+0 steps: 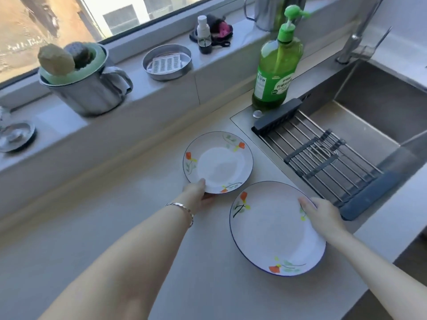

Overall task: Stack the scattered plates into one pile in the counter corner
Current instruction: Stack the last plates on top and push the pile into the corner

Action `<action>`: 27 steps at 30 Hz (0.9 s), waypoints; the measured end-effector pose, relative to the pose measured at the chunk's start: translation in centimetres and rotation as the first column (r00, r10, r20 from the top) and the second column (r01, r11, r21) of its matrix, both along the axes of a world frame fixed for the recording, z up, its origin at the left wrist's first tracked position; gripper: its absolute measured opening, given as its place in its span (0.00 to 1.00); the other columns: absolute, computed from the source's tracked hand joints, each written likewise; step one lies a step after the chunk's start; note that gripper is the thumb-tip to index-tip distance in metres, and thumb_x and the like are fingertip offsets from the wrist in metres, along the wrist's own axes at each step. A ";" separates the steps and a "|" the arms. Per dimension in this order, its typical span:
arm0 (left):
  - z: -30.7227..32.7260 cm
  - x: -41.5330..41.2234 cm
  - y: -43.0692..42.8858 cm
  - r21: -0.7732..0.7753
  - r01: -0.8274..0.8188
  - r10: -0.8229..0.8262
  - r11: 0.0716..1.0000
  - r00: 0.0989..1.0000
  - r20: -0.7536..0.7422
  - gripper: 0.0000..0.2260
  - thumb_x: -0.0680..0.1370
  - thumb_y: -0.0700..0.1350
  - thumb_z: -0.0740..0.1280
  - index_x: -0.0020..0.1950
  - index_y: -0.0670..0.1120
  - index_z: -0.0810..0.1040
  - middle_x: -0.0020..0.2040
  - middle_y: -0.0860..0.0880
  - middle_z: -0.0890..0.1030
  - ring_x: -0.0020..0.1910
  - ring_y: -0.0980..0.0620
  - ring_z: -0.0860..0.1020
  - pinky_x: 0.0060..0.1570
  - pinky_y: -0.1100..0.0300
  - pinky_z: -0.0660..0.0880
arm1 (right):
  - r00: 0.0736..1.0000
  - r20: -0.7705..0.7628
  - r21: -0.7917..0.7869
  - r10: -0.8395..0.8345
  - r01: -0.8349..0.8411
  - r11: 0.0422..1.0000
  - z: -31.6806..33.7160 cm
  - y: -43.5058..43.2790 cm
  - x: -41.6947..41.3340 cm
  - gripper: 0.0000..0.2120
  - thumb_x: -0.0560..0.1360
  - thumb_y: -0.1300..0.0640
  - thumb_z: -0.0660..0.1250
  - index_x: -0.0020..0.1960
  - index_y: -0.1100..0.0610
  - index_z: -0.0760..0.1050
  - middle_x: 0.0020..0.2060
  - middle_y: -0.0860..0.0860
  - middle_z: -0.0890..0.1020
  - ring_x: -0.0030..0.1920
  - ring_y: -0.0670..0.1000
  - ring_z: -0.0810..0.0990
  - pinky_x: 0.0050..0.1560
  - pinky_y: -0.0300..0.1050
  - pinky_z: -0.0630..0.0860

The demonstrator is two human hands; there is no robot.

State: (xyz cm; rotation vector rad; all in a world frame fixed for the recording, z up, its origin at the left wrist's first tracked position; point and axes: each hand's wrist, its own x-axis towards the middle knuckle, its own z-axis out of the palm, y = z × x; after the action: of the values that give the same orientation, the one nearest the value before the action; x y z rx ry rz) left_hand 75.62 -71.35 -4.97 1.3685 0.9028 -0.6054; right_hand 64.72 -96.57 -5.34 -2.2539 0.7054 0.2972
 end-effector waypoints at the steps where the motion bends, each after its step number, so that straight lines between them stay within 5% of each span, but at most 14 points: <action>1: -0.2 0.4 -0.1 0.021 -0.035 0.035 0.999 0.999 0.002 0.16 0.80 0.38 0.57 0.67 0.35 0.68 0.61 0.36 0.76 0.42 0.40 0.79 0.48 0.49 0.74 | 1.000 0.006 0.008 0.013 -0.013 1.000 0.2 0.2 0.1 0.23 0.76 0.49 0.60 0.28 0.55 0.56 0.24 0.50 0.62 0.27 0.51 0.60 0.30 0.45 0.54; 4: -0.1 1.0 0.0 0.039 -0.143 0.141 0.989 0.989 0.053 0.16 0.78 0.34 0.57 0.67 0.36 0.69 0.63 0.36 0.76 0.54 0.36 0.79 0.46 0.47 0.76 | 0.999 -0.008 -0.003 0.049 -0.049 0.999 0.9 0.8 0.2 0.21 0.74 0.45 0.58 0.28 0.55 0.58 0.25 0.51 0.63 0.28 0.52 0.61 0.31 0.45 0.54; 8: 2.5 -0.8 2.3 -0.070 -0.261 0.269 0.963 0.953 0.138 0.18 0.78 0.32 0.55 0.68 0.37 0.67 0.54 0.38 0.77 0.40 0.42 0.77 0.43 0.50 0.78 | 0.995 -0.039 -0.015 0.095 -0.095 0.995 1.9 2.6 0.4 0.23 0.78 0.52 0.59 0.28 0.54 0.55 0.24 0.50 0.60 0.27 0.51 0.59 0.30 0.45 0.51; 13: 7.4 -5.7 9.8 -0.065 -0.331 0.335 0.941 0.896 0.291 0.14 0.79 0.36 0.57 0.65 0.41 0.68 0.41 0.44 0.77 0.37 0.47 0.77 0.24 0.62 0.79 | 0.983 -0.045 0.021 0.177 -0.176 0.984 3.2 7.0 0.5 0.21 0.78 0.52 0.58 0.29 0.56 0.57 0.25 0.51 0.62 0.29 0.52 0.62 0.31 0.46 0.55; 21: 14.2 -18.6 22.5 0.044 -0.464 0.399 0.885 0.804 0.440 0.07 0.79 0.37 0.58 0.57 0.41 0.70 0.41 0.46 0.77 0.37 0.49 0.76 0.22 0.67 0.76 | 0.923 0.115 0.122 0.368 -0.381 0.917 8.9 20.4 -1.3 0.15 0.76 0.55 0.62 0.32 0.58 0.70 0.32 0.56 0.74 0.38 0.54 0.71 0.38 0.44 0.63; 27: 15.8 -29.2 31.7 0.039 -0.591 0.514 0.805 0.730 0.451 0.09 0.79 0.38 0.57 0.58 0.40 0.71 0.42 0.45 0.77 0.37 0.49 0.76 0.24 0.67 0.77 | 0.811 0.157 0.087 0.564 -0.580 0.810 12.2 32.2 -6.2 0.21 0.76 0.59 0.60 0.26 0.55 0.60 0.24 0.50 0.66 0.31 0.54 0.65 0.30 0.44 0.58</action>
State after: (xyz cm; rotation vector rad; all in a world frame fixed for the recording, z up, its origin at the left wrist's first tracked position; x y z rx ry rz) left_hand 46.38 -39.64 10.79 1.2285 0.9618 0.2451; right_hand 58.54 -64.37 6.89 -2.2853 -0.0872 0.4715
